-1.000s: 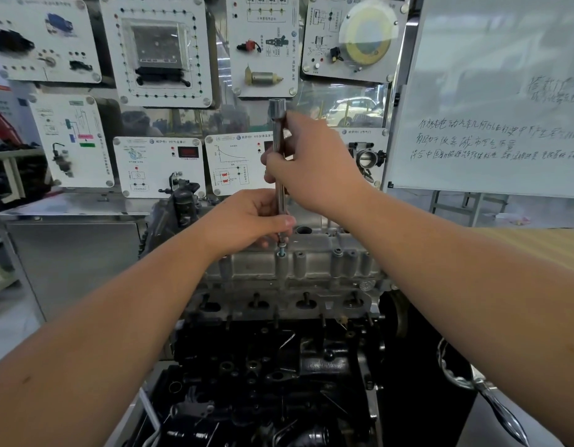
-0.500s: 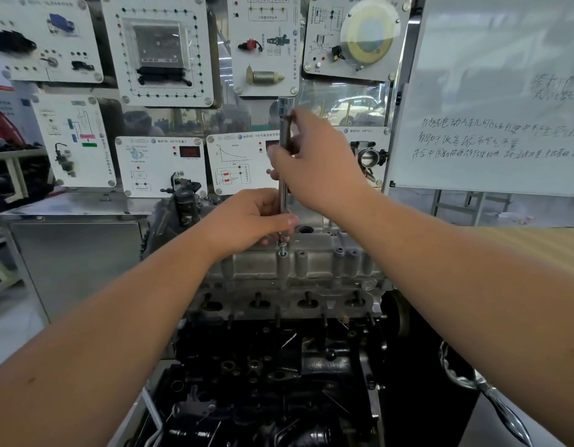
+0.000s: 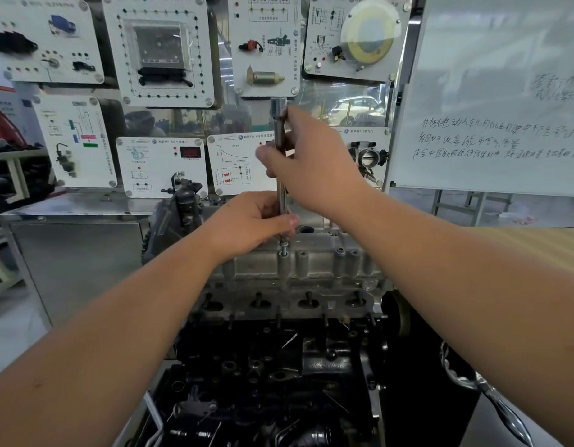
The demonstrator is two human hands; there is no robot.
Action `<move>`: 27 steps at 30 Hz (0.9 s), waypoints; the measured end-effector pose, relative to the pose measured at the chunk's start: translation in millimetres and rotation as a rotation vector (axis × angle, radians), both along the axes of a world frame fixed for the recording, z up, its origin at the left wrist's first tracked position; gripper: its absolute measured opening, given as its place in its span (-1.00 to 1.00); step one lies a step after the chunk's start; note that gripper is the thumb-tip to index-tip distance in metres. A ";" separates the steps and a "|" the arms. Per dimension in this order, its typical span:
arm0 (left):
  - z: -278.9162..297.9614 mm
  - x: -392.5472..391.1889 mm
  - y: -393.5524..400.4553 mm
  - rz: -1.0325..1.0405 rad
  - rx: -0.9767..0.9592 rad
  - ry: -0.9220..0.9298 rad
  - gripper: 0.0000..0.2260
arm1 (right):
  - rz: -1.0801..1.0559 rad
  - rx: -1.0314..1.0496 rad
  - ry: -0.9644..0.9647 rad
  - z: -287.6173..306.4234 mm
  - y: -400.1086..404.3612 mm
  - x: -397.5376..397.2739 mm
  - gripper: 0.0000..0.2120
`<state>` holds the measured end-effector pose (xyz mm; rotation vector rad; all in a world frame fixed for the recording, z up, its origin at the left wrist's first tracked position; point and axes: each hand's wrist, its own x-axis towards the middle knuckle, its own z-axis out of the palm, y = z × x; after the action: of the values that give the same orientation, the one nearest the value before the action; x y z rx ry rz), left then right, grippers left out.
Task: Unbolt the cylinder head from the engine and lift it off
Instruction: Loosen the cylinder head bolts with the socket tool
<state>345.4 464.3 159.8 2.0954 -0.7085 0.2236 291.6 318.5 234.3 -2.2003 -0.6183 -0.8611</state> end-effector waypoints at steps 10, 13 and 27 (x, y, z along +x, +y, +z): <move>0.4 0.1 0.2 -0.055 -0.004 0.055 -0.91 | 0.022 -0.042 0.098 4.2 -0.7 2.6 -0.86; -0.4 0.2 0.1 -0.046 -0.002 0.022 -0.90 | 0.046 -0.009 0.125 4.3 -1.4 1.1 -0.86; 1.3 1.4 -1.4 -0.036 -0.016 0.050 -0.89 | -0.025 -0.002 0.098 -1.8 -0.2 2.6 -0.83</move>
<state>346.8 462.9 161.1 2.0639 -0.7114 0.1559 294.2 318.2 232.5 -2.2420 -0.5454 -0.7609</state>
